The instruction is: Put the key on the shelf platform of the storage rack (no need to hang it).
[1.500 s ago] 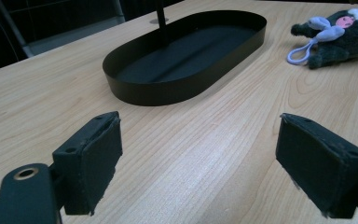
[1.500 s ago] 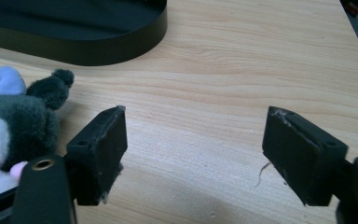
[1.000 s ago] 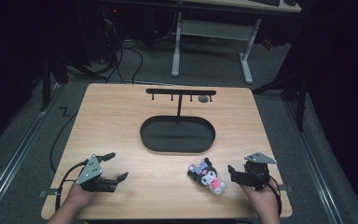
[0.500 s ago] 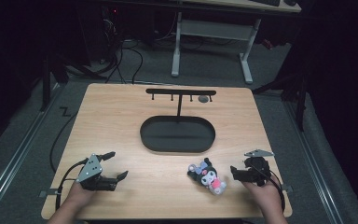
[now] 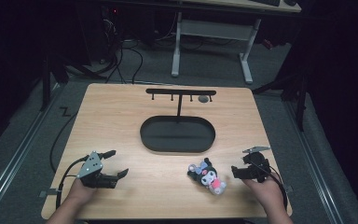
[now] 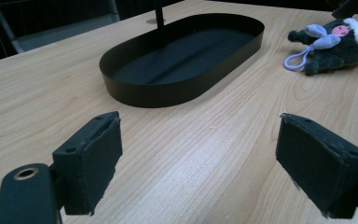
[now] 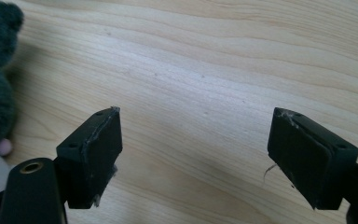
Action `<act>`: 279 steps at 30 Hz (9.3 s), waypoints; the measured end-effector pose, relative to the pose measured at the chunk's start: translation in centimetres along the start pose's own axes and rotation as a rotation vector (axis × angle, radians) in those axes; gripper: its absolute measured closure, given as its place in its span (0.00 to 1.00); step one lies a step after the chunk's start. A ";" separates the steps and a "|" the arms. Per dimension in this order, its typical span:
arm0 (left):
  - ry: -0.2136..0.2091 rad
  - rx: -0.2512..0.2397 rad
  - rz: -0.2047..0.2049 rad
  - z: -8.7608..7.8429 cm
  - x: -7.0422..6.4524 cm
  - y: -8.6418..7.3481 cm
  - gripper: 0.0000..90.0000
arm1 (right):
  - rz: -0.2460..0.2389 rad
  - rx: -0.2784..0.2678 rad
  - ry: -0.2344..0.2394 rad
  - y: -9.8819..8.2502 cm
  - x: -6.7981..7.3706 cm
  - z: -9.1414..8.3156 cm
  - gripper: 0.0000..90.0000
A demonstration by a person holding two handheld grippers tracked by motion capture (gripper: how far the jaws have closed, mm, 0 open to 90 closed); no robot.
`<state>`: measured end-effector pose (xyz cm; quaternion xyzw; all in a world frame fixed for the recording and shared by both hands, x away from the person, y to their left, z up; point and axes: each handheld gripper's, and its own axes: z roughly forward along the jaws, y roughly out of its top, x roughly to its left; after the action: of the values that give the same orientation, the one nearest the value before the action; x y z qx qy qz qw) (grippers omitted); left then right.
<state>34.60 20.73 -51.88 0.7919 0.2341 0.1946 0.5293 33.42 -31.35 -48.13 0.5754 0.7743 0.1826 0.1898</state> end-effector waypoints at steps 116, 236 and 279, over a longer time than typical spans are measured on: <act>-0.012 0.000 0.046 -0.7 -0.8 -0.3 0.17 | -0.321 0.328 0.177 1.4 10.3 -0.6 0.51; -0.019 -0.001 0.058 -0.8 -1.0 -0.3 0.17 | -0.214 0.153 0.178 17.6 12.4 5.9 0.52; -0.023 0.005 0.060 -0.7 -1.0 -0.3 0.17 | -0.175 0.172 0.158 16.8 11.5 7.3 0.36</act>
<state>33.36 20.79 -51.98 0.8021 0.2049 0.2007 0.5237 47.80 -15.31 -46.97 0.5035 0.8469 0.1432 0.0934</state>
